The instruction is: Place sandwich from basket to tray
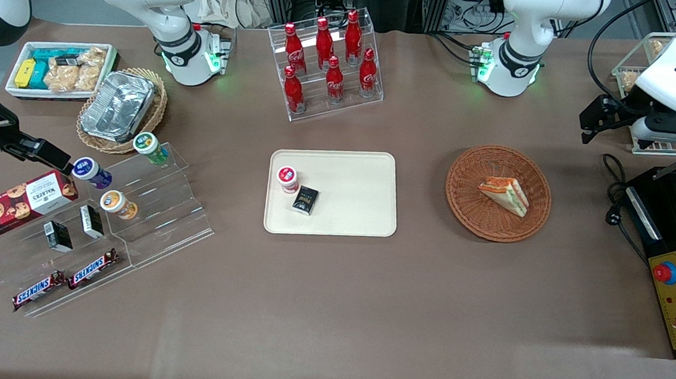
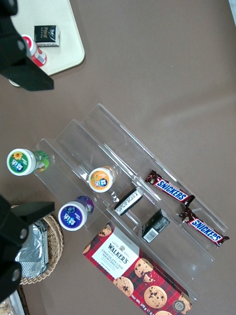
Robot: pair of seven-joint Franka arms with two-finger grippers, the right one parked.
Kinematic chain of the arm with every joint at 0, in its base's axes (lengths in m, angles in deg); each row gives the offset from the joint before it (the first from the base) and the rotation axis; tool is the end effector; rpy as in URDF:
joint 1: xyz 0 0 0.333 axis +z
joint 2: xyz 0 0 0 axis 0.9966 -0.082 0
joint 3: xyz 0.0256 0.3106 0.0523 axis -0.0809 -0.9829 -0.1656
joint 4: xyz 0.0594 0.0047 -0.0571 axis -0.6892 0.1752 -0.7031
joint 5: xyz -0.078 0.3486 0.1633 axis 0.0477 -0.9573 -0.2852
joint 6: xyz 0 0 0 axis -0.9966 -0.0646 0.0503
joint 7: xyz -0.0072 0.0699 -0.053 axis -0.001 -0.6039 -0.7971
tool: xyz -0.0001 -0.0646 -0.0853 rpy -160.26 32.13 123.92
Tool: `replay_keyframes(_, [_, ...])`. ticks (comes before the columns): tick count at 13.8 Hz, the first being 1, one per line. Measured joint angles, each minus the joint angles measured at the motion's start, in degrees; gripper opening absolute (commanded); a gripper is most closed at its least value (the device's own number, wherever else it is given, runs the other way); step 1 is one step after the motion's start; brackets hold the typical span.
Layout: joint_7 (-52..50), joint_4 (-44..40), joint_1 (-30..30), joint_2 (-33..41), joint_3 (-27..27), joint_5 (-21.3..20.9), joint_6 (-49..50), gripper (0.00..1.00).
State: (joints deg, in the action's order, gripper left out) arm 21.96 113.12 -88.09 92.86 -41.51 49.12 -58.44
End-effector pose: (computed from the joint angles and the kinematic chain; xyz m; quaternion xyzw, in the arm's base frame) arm 0.4898 -0.0599 0.6378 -0.9982 0.0453 -0.0379 0.0140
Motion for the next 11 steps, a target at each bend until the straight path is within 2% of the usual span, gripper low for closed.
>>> replay_keyframes(7, [-0.46,0.0,0.0,-0.03,0.0,0.0,-0.01,0.99])
replay_keyframes(11, [-8.0,-0.11,0.01,-0.14,0.0,0.03,-0.22,0.99])
